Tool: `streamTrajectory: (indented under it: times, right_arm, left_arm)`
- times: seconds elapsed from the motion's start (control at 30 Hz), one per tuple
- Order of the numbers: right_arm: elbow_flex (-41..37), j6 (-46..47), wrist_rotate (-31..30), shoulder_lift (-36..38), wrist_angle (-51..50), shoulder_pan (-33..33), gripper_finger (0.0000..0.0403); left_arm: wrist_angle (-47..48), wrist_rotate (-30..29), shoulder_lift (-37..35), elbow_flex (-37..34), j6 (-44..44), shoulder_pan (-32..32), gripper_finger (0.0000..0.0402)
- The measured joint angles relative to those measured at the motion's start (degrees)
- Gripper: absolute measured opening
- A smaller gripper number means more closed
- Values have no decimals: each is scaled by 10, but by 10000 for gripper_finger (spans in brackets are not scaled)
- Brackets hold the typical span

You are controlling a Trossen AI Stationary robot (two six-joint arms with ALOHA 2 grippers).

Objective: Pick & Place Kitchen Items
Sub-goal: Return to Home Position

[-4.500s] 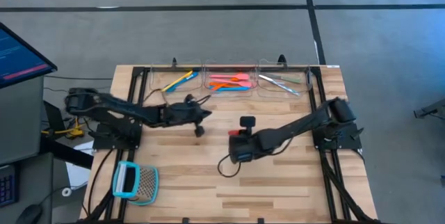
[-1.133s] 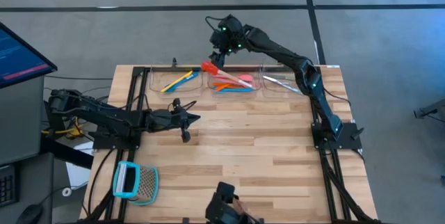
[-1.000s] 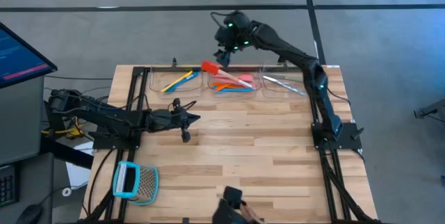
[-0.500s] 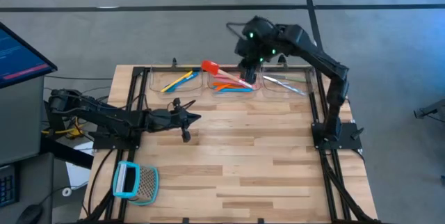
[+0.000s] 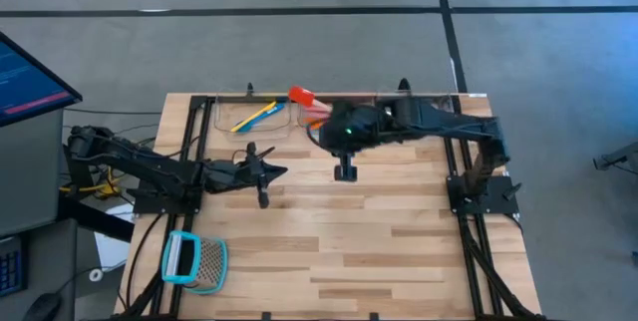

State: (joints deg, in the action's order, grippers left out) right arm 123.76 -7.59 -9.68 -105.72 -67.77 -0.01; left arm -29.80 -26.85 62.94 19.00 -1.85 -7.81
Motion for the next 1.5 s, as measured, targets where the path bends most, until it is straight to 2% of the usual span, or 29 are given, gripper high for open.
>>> streamTrajectory:
  times: [0.13,0.23,0.47,0.63,0.87,1.07,1.5]
  right_arm:
    - [-97,18,-9,42,67,25,1]
    - [-204,33,-9,84,146,34,0]
    - [-471,81,-7,231,347,37,0]
    - [-603,102,-6,350,435,49,0]
    - [-710,102,-9,499,504,80,0]
    - [-775,92,-58,626,498,102,0]
    - [-913,108,-59,852,505,109,0]
  left_arm:
    - [8,0,-39,0,1,-28,3]
    - [26,-1,-68,0,1,-49,3]
    - [98,-1,-145,0,1,-66,3]
    - [147,1,-207,0,2,-57,3]
    - [160,46,-291,0,50,-54,3]
    - [205,5,-363,0,82,-54,3]
    - [290,-2,-502,0,81,-54,3]
